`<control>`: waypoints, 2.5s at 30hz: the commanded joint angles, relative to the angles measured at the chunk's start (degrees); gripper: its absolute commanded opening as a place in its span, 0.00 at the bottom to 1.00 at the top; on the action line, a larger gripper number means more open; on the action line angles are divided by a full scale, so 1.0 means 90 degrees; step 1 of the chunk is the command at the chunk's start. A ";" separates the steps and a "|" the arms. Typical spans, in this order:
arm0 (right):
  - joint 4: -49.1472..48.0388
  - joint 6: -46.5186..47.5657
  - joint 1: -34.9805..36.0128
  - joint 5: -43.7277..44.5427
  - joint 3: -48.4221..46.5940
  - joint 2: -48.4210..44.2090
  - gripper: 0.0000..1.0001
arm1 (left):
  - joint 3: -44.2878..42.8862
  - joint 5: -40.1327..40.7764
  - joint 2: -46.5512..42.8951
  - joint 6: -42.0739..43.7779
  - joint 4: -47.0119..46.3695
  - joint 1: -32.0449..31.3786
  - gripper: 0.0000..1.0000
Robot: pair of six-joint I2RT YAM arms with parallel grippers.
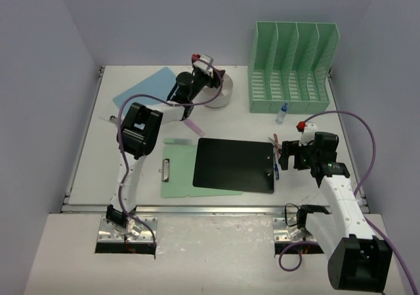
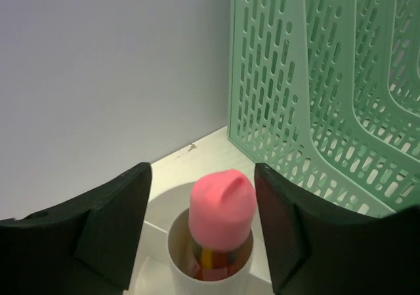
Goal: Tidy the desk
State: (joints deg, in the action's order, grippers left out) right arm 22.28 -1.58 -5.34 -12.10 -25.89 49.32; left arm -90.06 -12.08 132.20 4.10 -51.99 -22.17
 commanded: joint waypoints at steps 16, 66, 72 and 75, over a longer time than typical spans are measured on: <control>-0.0220 0.0000 -0.0041 -0.0286 -0.0024 -0.0236 0.99 | 0.0368 -0.1732 -0.3721 0.1524 0.4912 0.0871 0.74; 0.0991 -0.0234 0.1873 0.1315 -0.1615 0.3464 0.34 | 0.3562 -0.0641 -0.5939 0.0853 0.6001 0.1018 0.80; 0.0962 -0.0224 0.1912 0.1325 -0.1703 0.3894 0.32 | 0.3562 -0.0631 -0.5880 0.0873 0.6011 0.1018 0.81; 0.0942 -0.0224 0.1902 0.1334 -0.1733 0.4041 0.30 | 0.3581 -0.0611 -0.5880 0.0883 0.6011 0.1018 0.81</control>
State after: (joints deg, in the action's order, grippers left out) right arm 31.62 -3.01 11.44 -1.06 -39.16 84.97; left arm -58.04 -17.63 79.02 11.75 4.49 -12.88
